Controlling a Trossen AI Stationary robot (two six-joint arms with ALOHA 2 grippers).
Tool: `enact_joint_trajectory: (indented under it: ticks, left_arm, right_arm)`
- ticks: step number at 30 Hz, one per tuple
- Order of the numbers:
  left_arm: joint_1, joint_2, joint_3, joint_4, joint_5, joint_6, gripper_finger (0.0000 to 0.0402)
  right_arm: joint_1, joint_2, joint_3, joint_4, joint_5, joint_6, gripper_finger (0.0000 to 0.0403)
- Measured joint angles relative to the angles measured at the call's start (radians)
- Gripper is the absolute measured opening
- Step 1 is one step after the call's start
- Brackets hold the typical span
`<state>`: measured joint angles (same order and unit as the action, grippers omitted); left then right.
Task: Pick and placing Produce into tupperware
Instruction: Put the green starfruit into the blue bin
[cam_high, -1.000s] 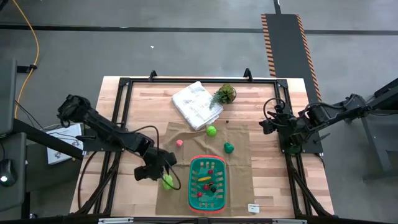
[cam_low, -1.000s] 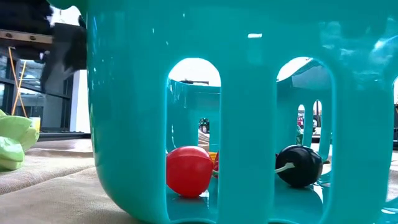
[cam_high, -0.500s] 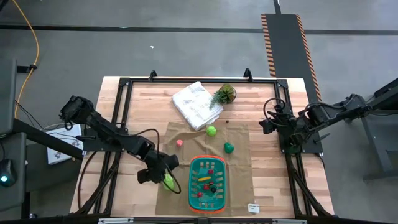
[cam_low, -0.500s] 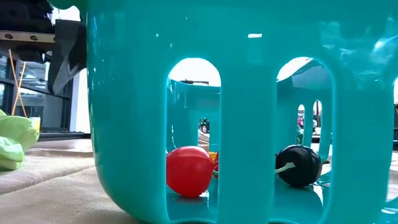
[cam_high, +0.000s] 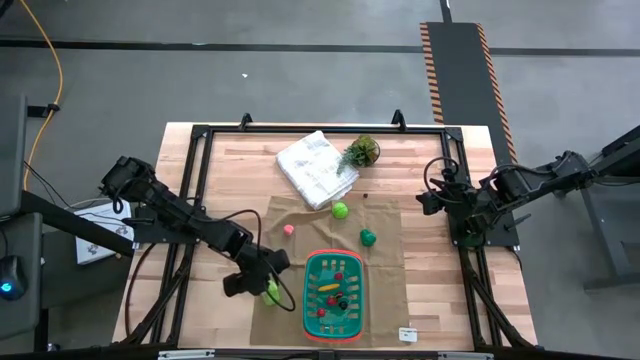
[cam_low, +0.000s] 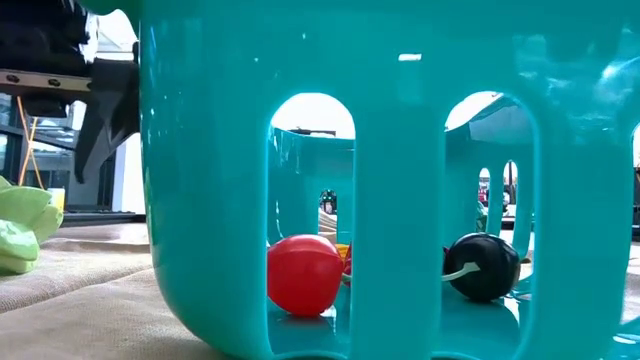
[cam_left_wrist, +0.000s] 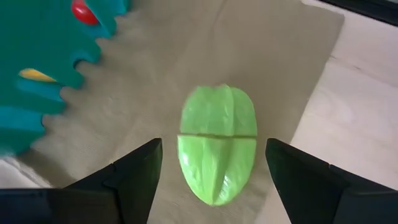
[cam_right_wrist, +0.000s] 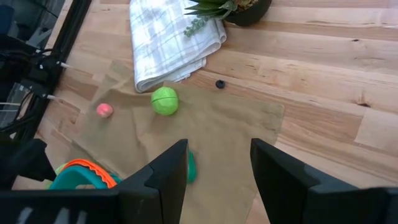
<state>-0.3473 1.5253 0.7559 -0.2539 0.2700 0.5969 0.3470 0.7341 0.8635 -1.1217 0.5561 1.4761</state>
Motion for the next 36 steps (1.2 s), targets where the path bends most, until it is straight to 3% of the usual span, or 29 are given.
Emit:
enact_joint_trajectory:
  ticks: [10,36]
  left_arm:
    - [0.000,0.000,0.000,0.020,0.007,0.000,0.0329]
    - [0.000,0.080,0.000,0.055,-0.012,0.008,0.0331]
  right_arm:
    - [0.000,0.000,0.000,-0.004,0.001,-0.010,0.0165]
    - [0.000,0.000,0.000,-0.011,0.002,-0.010,0.0165]
